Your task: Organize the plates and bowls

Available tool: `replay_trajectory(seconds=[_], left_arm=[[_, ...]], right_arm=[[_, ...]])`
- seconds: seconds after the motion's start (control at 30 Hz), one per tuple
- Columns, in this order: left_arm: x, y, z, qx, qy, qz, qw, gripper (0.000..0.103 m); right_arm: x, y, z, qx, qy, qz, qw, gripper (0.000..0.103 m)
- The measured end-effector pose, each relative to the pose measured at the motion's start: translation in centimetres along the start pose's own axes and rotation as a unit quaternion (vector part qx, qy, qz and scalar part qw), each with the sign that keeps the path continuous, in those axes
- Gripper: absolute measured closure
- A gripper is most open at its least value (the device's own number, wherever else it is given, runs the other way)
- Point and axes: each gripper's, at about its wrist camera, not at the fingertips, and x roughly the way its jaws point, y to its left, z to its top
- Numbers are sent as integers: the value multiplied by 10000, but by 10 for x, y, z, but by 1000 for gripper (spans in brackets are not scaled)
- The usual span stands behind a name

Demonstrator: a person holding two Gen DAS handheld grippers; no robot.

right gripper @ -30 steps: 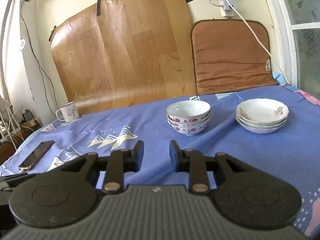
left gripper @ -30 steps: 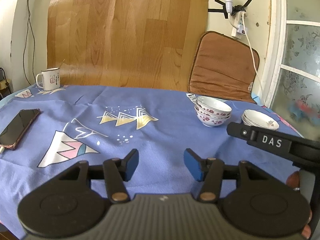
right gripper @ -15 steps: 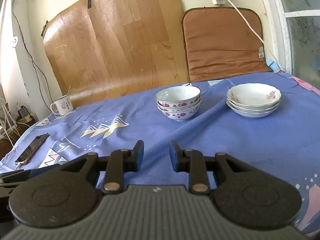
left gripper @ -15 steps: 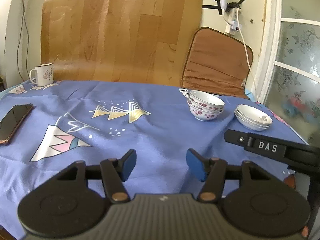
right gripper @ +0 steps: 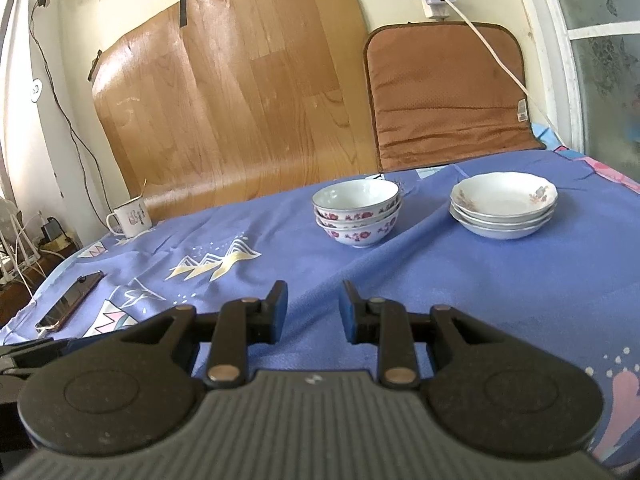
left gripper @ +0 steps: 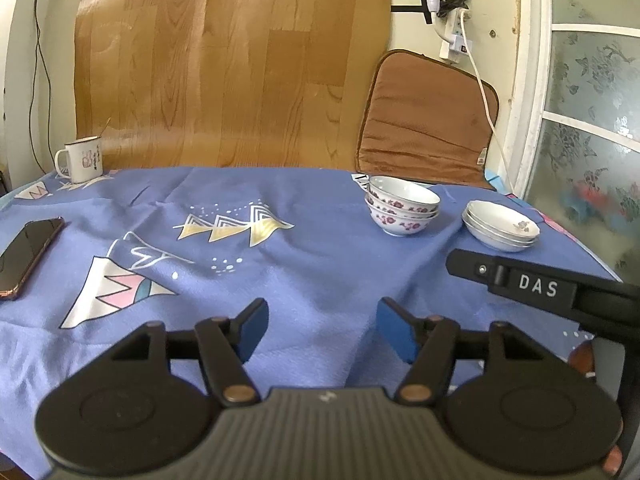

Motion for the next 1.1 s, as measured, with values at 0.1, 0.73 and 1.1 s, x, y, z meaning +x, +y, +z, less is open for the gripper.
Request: replay_trajectory(seconds=[0.1,0.73,1.1], left_arm=[[-1,-1,0,11,-18,6,10000,40],[-5,4,-1,-47,-100,6,9999,29],[-5,5,-1,-31,-195,-23,9998,8]], right_arm=[[-1,0,0,6,-1,19,10000,72],[-1,7,-3,-107,27,86,9999,72],[0,7,-2,-137,32,102,9998,72]])
